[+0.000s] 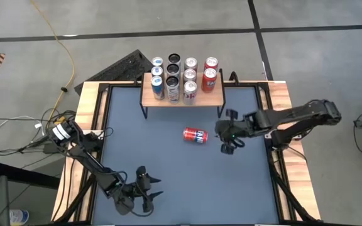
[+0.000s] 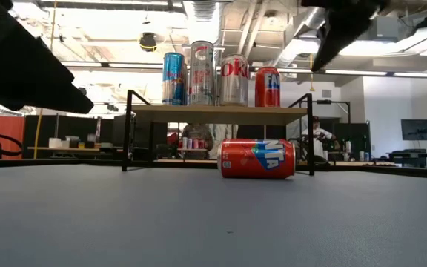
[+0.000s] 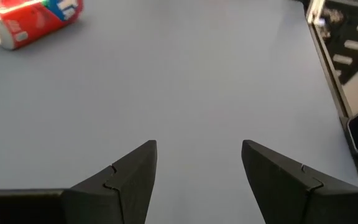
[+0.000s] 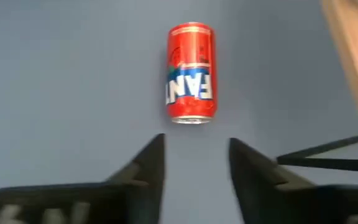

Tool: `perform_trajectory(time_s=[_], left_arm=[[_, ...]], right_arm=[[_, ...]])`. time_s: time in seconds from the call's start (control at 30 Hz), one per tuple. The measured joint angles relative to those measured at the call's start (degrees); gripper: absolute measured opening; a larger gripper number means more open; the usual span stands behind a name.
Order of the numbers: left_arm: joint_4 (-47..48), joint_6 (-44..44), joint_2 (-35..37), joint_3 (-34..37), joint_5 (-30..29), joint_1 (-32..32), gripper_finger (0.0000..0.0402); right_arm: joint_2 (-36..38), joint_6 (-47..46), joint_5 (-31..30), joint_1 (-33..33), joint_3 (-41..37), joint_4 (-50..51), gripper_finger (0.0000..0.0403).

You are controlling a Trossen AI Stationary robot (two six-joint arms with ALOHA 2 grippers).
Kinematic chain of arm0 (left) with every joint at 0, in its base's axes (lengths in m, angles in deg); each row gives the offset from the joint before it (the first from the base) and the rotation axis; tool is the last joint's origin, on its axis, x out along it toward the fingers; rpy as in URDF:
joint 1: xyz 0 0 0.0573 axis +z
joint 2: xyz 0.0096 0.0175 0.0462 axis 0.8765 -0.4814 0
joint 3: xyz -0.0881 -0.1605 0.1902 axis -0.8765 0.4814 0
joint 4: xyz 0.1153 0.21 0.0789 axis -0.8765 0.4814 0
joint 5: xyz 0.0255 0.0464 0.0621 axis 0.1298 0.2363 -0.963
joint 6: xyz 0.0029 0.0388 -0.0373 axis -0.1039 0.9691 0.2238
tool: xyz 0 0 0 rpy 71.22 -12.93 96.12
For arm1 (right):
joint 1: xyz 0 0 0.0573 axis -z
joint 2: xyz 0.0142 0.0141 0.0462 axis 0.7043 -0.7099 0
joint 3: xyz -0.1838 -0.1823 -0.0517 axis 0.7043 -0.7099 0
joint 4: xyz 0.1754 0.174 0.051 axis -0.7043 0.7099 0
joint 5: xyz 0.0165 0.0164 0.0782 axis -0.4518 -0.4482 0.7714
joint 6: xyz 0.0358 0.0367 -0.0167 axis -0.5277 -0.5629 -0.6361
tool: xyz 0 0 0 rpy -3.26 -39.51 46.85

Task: Place canned beverage on shelf
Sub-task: Put the orange soda can on the shelf aligned with the other orange soda can

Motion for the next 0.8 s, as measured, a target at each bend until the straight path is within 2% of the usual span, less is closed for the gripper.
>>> perform_trajectory(time_s=[0.07, 0.2, 0.33, 0.5, 0.8], left_arm=[[-0.03, 1.63, 0.00, 0.01, 2.07, 0.84, 0.0225], [-1.09, 2.40, 0.00, 0.02, 7.21, 2.96, 0.0225], [-2.94, 4.05, 0.00, 0.02, 10.57, 4.41, 0.0225], [-2.57, 5.53, 0.00, 0.02, 10.93, 5.04, 0.0225], [-2.57, 6.80, 0.00, 0.02, 10.50, 5.06, 0.0225]], right_arm=[[-0.83, -2.56, -0.03, -1.77, -0.02, 1.77, 0.0157], [-4.24, -3.07, 0.33, -3.14, -0.02, -1.79, 0.0257], [-9.26, -0.78, 1.77, -1.29, 0.08, -7.15, 0.0317], [-17.23, 0.87, 3.43, 3.74, 2.47, -6.77, 0.0341], [-28.57, 4.55, 10.13, 11.23, 7.39, -6.03, 0.0341]])
